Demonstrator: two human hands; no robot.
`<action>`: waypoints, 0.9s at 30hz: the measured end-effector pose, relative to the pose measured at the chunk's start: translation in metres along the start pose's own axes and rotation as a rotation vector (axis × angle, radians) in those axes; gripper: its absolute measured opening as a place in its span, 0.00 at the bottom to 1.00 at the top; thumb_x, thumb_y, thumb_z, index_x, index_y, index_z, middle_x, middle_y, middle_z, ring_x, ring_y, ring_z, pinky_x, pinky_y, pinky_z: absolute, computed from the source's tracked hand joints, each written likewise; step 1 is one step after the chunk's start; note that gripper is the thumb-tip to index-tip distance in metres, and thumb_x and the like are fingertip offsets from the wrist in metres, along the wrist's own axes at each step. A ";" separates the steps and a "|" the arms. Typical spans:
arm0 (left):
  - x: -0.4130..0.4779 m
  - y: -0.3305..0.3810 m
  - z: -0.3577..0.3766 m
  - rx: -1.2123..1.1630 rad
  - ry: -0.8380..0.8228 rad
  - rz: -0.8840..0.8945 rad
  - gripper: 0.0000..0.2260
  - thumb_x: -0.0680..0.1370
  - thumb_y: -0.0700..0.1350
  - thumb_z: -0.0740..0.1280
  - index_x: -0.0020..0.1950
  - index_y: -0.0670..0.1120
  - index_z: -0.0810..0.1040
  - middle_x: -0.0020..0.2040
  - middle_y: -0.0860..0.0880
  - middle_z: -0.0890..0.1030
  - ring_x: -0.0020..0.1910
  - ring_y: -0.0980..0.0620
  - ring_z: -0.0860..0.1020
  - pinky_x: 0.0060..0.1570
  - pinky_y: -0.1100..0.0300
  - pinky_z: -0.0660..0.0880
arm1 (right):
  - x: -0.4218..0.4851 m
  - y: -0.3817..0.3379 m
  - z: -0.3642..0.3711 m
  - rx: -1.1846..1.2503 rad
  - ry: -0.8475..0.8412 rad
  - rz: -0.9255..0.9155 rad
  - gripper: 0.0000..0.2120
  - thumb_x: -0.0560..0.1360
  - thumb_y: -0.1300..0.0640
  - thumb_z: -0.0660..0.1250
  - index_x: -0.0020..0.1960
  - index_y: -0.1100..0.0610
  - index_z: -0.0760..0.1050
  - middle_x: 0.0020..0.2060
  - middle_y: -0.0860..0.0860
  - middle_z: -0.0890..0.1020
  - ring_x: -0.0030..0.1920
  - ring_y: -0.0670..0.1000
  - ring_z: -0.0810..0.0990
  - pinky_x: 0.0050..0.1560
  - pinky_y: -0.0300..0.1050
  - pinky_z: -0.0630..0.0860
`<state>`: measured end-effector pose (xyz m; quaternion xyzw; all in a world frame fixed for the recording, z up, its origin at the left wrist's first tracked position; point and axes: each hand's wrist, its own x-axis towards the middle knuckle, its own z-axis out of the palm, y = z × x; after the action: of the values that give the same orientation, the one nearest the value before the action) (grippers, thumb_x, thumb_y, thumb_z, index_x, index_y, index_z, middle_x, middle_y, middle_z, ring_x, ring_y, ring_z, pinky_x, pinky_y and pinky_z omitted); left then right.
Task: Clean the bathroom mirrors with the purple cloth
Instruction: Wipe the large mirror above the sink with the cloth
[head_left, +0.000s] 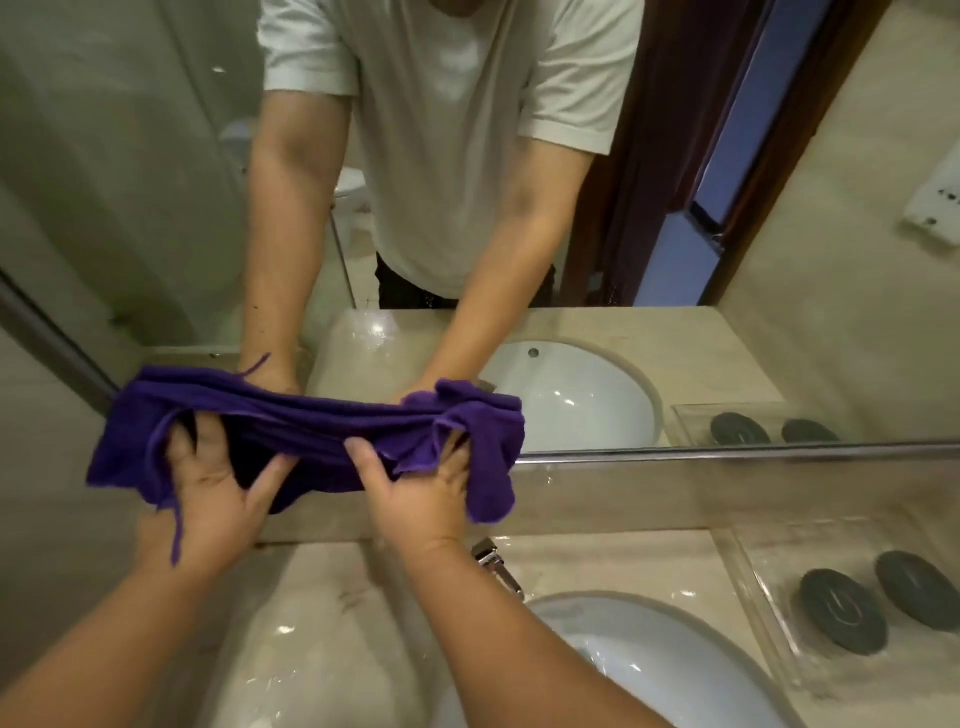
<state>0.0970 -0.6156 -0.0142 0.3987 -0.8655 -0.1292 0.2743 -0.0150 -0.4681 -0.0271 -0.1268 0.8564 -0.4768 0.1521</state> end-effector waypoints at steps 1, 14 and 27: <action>-0.002 0.006 -0.004 -0.014 -0.006 -0.006 0.44 0.69 0.72 0.59 0.79 0.57 0.48 0.74 0.32 0.60 0.72 0.31 0.60 0.68 0.33 0.62 | 0.003 -0.005 -0.013 0.040 0.052 -0.002 0.64 0.61 0.18 0.60 0.82 0.55 0.42 0.79 0.61 0.50 0.78 0.58 0.50 0.75 0.46 0.46; 0.031 0.148 -0.105 -0.328 0.040 0.142 0.46 0.68 0.75 0.61 0.79 0.64 0.41 0.80 0.43 0.55 0.78 0.47 0.55 0.74 0.48 0.54 | 0.011 -0.112 -0.177 0.187 0.520 -0.213 0.71 0.50 0.16 0.63 0.81 0.49 0.40 0.80 0.54 0.50 0.79 0.60 0.51 0.76 0.57 0.47; 0.141 0.289 -0.309 -0.508 0.562 0.039 0.34 0.71 0.71 0.61 0.68 0.49 0.67 0.68 0.46 0.65 0.66 0.41 0.66 0.63 0.45 0.66 | -0.017 -0.324 -0.339 0.039 0.525 -0.551 0.74 0.51 0.18 0.68 0.82 0.56 0.40 0.82 0.50 0.45 0.80 0.55 0.49 0.77 0.59 0.50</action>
<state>0.0212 -0.5366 0.4184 0.3211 -0.7044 -0.2200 0.5935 -0.1053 -0.3646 0.4216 -0.2229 0.7907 -0.5324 -0.2042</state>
